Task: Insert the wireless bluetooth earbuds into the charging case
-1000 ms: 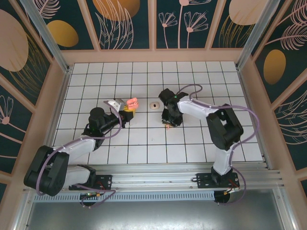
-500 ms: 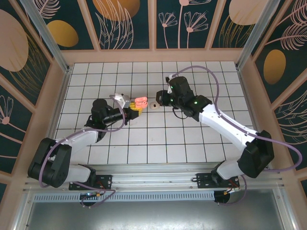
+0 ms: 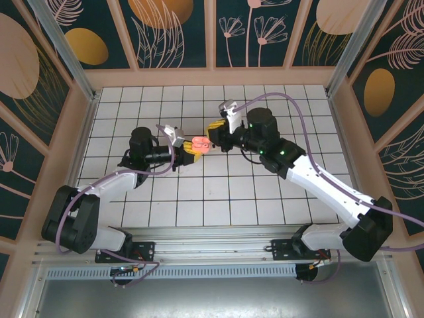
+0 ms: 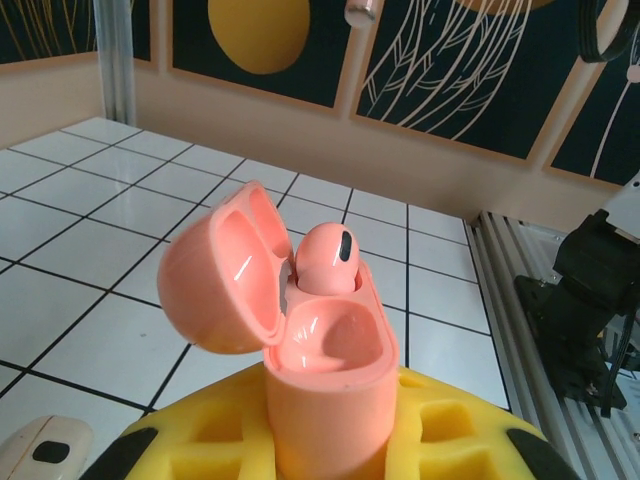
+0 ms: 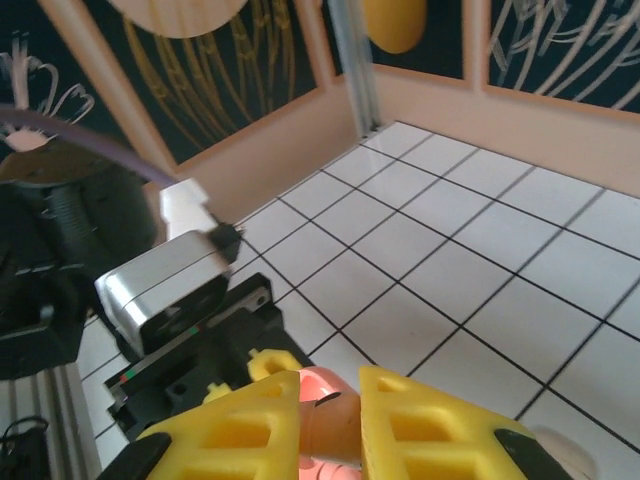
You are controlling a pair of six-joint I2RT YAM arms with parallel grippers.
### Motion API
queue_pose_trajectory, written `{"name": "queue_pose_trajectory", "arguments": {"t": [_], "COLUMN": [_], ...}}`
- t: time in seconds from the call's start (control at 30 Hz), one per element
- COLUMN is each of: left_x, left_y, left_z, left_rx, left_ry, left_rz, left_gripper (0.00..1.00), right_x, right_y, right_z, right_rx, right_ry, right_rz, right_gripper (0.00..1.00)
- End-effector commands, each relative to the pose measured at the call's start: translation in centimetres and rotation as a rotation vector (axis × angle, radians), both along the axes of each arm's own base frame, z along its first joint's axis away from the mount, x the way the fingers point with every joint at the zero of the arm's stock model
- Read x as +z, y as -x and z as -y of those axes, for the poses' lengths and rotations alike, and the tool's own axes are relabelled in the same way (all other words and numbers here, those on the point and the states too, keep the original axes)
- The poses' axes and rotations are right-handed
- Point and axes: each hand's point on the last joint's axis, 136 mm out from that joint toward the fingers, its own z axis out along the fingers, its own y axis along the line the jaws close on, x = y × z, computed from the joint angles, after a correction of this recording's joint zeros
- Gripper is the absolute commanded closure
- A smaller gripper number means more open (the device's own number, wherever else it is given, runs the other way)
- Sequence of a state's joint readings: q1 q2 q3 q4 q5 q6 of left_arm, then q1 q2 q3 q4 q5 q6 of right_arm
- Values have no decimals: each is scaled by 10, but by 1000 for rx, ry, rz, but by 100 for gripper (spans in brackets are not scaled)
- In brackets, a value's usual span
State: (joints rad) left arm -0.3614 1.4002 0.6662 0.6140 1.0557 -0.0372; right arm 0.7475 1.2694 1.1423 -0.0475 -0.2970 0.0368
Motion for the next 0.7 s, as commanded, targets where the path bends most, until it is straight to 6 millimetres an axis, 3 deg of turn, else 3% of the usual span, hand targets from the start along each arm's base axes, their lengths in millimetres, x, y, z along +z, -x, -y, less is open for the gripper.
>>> {"name": "queue_pose_trajectory", "arguments": {"t": [0.0,0.27,0.67], "left_x": [10,15,24], "left_y": [7,11,13], "left_z": [5,5,5], "left_rx": [-68,-91,-96], "left_ry": [16,24,33], "left_rz": [0,6,29], "left_gripper": [91,91,91], "right_x": [19,9,-13], "right_y": [16,40,31], "right_z": [-8,-19,-32], "right_rx": [140,374,436], "right_ry": [-32,-2,40], "right_rz": [140,242,218], "right_gripper": [83,83,84]}}
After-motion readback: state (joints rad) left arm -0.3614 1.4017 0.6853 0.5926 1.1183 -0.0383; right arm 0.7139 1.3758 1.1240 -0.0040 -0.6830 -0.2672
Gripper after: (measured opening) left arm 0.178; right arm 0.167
